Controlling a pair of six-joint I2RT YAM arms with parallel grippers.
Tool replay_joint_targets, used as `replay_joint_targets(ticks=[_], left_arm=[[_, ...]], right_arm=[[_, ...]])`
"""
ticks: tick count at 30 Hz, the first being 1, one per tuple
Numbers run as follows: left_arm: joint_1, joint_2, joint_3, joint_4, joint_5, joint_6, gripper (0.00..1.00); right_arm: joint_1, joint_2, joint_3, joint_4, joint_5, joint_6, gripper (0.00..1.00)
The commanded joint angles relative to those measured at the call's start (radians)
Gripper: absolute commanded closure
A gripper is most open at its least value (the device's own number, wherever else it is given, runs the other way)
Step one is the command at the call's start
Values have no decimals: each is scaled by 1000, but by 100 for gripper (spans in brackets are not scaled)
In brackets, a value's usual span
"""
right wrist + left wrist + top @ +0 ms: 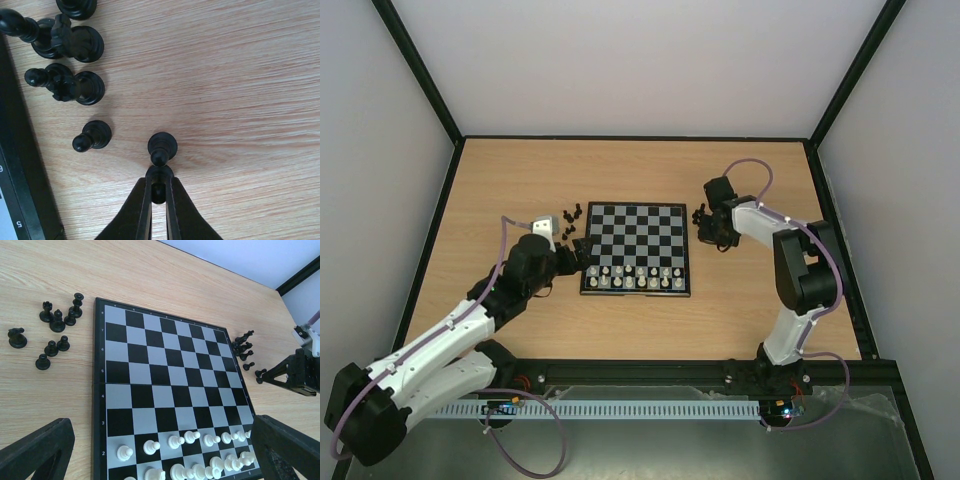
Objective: Set up the chess pieces on the board
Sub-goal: Pick up the chess piece at the center of the board, then place the chess piece on the chessboard.
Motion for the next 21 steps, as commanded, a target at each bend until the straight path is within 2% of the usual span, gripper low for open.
replay_joint_targets(ticks=[1,5,10,21], left_arm=[[7,6,-10,27,5,12,0],[7,13,-7,31,3,14,1],[11,20,-8,35,4,9,0],[20,5,-10,11,-2,2,0]], right_arm=[[35,-46,-2,-59,28,0,97],[112,-100,47,-129,63,8,97],[184,-102,190,-225,87,5,97],[237,105,460,-298,61,-41,97]])
